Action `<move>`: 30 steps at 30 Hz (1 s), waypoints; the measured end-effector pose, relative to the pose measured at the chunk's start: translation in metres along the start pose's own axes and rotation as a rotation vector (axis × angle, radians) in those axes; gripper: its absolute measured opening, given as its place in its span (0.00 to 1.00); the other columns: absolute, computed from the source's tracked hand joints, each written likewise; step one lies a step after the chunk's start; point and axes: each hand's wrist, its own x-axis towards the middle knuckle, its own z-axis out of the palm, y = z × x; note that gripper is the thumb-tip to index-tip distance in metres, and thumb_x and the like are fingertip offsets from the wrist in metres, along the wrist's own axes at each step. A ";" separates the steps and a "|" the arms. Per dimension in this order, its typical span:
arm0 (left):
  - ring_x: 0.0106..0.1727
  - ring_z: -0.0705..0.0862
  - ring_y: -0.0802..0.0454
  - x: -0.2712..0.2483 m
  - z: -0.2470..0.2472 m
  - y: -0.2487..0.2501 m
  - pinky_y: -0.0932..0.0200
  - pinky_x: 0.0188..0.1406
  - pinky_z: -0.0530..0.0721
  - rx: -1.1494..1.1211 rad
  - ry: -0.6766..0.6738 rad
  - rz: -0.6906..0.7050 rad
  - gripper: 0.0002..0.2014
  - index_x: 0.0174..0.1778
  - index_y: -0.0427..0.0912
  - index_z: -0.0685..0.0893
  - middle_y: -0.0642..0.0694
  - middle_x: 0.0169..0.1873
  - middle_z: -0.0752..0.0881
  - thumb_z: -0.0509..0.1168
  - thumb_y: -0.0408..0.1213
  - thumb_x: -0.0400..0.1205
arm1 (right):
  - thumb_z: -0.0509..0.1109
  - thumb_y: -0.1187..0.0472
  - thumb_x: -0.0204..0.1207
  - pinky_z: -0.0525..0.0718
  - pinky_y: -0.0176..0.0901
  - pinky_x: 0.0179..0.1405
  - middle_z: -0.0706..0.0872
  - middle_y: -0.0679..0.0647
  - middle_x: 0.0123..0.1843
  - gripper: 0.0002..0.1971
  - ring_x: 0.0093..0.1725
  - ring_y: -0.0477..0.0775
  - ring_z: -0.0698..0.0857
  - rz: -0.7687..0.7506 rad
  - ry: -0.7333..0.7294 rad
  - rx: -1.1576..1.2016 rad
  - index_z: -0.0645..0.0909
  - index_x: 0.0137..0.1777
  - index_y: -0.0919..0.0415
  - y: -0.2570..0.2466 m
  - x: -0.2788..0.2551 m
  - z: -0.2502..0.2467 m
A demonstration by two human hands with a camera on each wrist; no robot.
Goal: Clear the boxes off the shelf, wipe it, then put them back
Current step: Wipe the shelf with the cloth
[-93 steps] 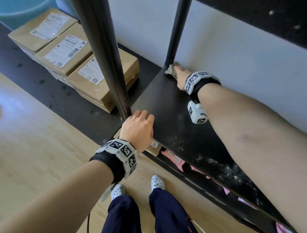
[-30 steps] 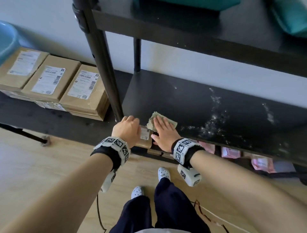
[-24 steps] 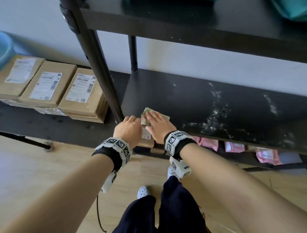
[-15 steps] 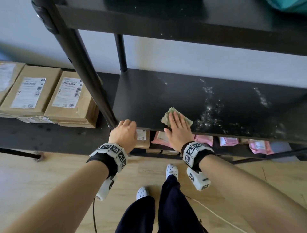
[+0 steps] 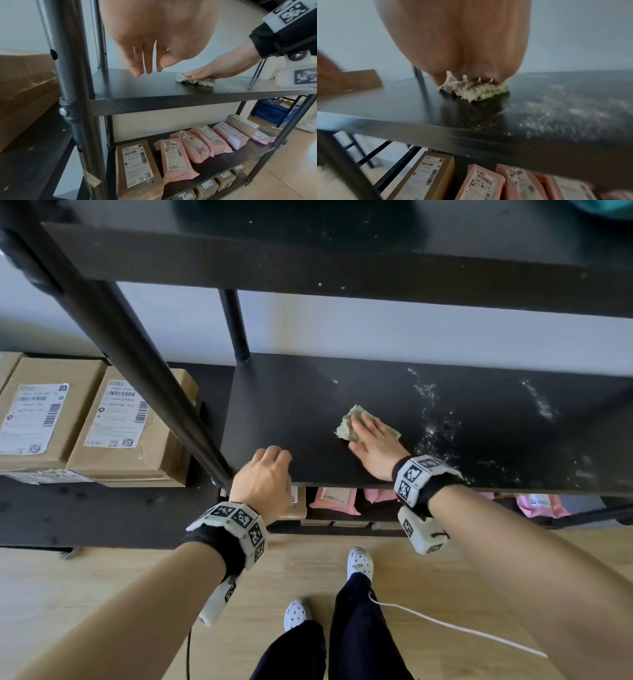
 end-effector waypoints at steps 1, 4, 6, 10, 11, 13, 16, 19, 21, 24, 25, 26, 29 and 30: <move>0.63 0.77 0.45 0.003 0.000 0.002 0.52 0.50 0.81 0.005 -0.002 0.001 0.15 0.64 0.39 0.78 0.46 0.62 0.80 0.55 0.34 0.83 | 0.46 0.47 0.86 0.41 0.54 0.83 0.36 0.51 0.86 0.30 0.85 0.56 0.38 -0.022 -0.033 -0.020 0.39 0.84 0.49 -0.006 -0.003 0.002; 0.63 0.76 0.45 0.011 -0.002 0.004 0.50 0.50 0.81 0.009 0.008 -0.051 0.14 0.63 0.39 0.78 0.45 0.62 0.80 0.55 0.34 0.83 | 0.47 0.47 0.86 0.39 0.53 0.82 0.34 0.51 0.85 0.31 0.84 0.57 0.35 -0.144 -0.088 -0.088 0.37 0.84 0.48 -0.043 -0.002 0.015; 0.63 0.76 0.45 0.018 -0.004 0.003 0.50 0.50 0.80 0.021 0.021 -0.090 0.14 0.62 0.39 0.78 0.45 0.61 0.80 0.56 0.34 0.83 | 0.47 0.48 0.86 0.40 0.53 0.82 0.35 0.51 0.86 0.30 0.84 0.57 0.36 -0.208 -0.095 -0.101 0.38 0.84 0.49 -0.067 0.013 0.016; 0.60 0.77 0.44 0.031 -0.008 0.003 0.49 0.46 0.80 0.040 0.027 -0.121 0.11 0.59 0.38 0.78 0.44 0.57 0.80 0.56 0.34 0.82 | 0.47 0.49 0.86 0.42 0.56 0.83 0.38 0.48 0.86 0.29 0.85 0.55 0.40 -0.191 -0.075 -0.030 0.40 0.84 0.46 -0.065 0.057 -0.007; 0.59 0.77 0.45 0.034 -0.009 0.003 0.49 0.45 0.81 0.044 0.026 -0.123 0.11 0.58 0.39 0.78 0.45 0.56 0.79 0.56 0.34 0.82 | 0.48 0.48 0.86 0.43 0.56 0.83 0.38 0.48 0.86 0.29 0.85 0.54 0.40 -0.148 -0.049 -0.013 0.41 0.84 0.45 -0.051 0.067 -0.016; 0.59 0.76 0.45 0.038 -0.011 0.003 0.49 0.44 0.83 0.044 0.018 -0.129 0.10 0.58 0.40 0.77 0.46 0.56 0.79 0.56 0.35 0.83 | 0.48 0.47 0.85 0.45 0.57 0.84 0.37 0.46 0.86 0.30 0.85 0.54 0.42 -0.030 0.012 -0.007 0.40 0.83 0.45 -0.014 0.078 -0.034; 0.60 0.76 0.46 0.042 -0.015 0.003 0.49 0.47 0.83 0.048 0.005 -0.147 0.11 0.58 0.40 0.77 0.45 0.58 0.79 0.55 0.36 0.83 | 0.49 0.46 0.84 0.45 0.54 0.84 0.37 0.50 0.86 0.33 0.85 0.55 0.41 0.081 0.017 0.013 0.40 0.84 0.51 0.025 0.081 -0.050; 0.64 0.75 0.45 0.049 -0.021 0.004 0.50 0.51 0.81 0.054 0.001 -0.169 0.12 0.61 0.40 0.76 0.45 0.60 0.78 0.55 0.37 0.84 | 0.53 0.47 0.83 0.46 0.58 0.83 0.42 0.57 0.86 0.33 0.85 0.61 0.43 0.034 0.036 0.032 0.43 0.84 0.54 0.002 0.081 -0.040; 0.65 0.74 0.45 0.054 -0.024 0.006 0.52 0.52 0.77 0.072 -0.003 -0.192 0.12 0.62 0.40 0.75 0.44 0.61 0.78 0.55 0.36 0.84 | 0.53 0.48 0.83 0.45 0.59 0.83 0.41 0.56 0.86 0.34 0.85 0.62 0.42 -0.084 -0.004 -0.026 0.41 0.84 0.52 -0.035 0.083 -0.028; 0.66 0.74 0.44 0.058 -0.026 0.008 0.53 0.55 0.77 0.115 -0.006 -0.175 0.13 0.63 0.39 0.75 0.43 0.62 0.78 0.56 0.35 0.83 | 0.49 0.49 0.85 0.41 0.56 0.83 0.39 0.51 0.86 0.31 0.85 0.58 0.39 -0.208 -0.089 -0.032 0.41 0.84 0.51 -0.087 0.095 -0.020; 0.66 0.74 0.44 0.058 -0.026 0.009 0.52 0.57 0.76 0.129 -0.004 -0.157 0.13 0.63 0.39 0.75 0.43 0.62 0.78 0.56 0.35 0.83 | 0.48 0.50 0.85 0.41 0.56 0.82 0.40 0.50 0.86 0.30 0.85 0.57 0.40 -0.213 -0.079 -0.016 0.42 0.84 0.51 -0.095 0.101 -0.024; 0.66 0.74 0.43 0.058 -0.025 0.010 0.53 0.57 0.76 0.135 0.001 -0.147 0.12 0.62 0.39 0.75 0.43 0.62 0.78 0.56 0.35 0.83 | 0.48 0.50 0.85 0.42 0.55 0.82 0.41 0.50 0.86 0.29 0.85 0.56 0.41 -0.212 -0.054 -0.012 0.44 0.84 0.51 -0.097 0.109 -0.030; 0.64 0.75 0.44 0.056 -0.026 0.010 0.53 0.54 0.77 0.122 0.014 -0.144 0.11 0.59 0.39 0.76 0.43 0.61 0.78 0.55 0.35 0.83 | 0.48 0.48 0.85 0.44 0.53 0.82 0.43 0.52 0.86 0.29 0.85 0.57 0.45 -0.154 -0.009 -0.016 0.45 0.84 0.51 -0.070 0.125 -0.053; 0.64 0.75 0.44 0.055 -0.026 0.010 0.53 0.54 0.77 0.120 0.018 -0.140 0.10 0.59 0.39 0.76 0.43 0.60 0.78 0.55 0.36 0.84 | 0.49 0.48 0.85 0.46 0.53 0.82 0.44 0.54 0.86 0.29 0.85 0.59 0.46 -0.116 0.013 0.001 0.45 0.84 0.51 -0.053 0.128 -0.061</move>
